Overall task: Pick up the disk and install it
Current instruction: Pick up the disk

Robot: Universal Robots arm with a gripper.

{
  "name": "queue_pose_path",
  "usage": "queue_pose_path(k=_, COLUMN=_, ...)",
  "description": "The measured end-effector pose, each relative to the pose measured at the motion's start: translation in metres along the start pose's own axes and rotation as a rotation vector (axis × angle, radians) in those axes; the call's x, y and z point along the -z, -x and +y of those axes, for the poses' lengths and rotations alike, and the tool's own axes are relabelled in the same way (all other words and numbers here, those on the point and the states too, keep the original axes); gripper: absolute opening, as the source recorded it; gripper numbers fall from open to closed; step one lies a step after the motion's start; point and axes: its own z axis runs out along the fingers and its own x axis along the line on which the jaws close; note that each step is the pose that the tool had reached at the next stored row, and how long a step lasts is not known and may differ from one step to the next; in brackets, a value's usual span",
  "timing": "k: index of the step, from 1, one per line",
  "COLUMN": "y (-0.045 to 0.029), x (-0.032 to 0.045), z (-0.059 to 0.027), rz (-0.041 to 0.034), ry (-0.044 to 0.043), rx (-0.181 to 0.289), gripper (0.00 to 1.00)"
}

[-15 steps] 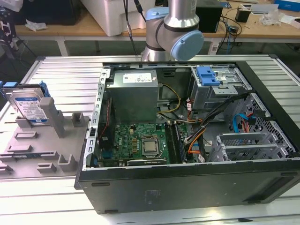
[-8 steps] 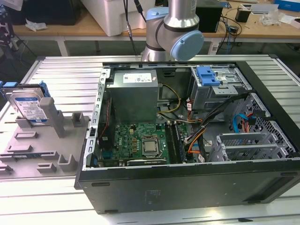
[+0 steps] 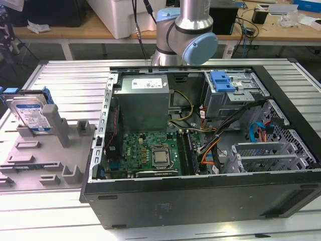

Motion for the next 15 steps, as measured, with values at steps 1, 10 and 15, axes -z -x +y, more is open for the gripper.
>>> queue_pose_path(k=1, y=0.0000, x=0.0000, z=0.0002, rz=0.0010, ry=0.0004, rx=0.020, gripper=0.54)
queue_pose_path(k=10, y=-0.0004, x=-0.0048, z=0.0008, rz=0.0091, ry=0.0036, rx=0.230, gripper=0.54)
queue_pose_path(k=15, y=-0.0029, x=-0.0092, z=0.0010, rz=0.0115, ry=0.0048, rx=0.296, gripper=0.54)
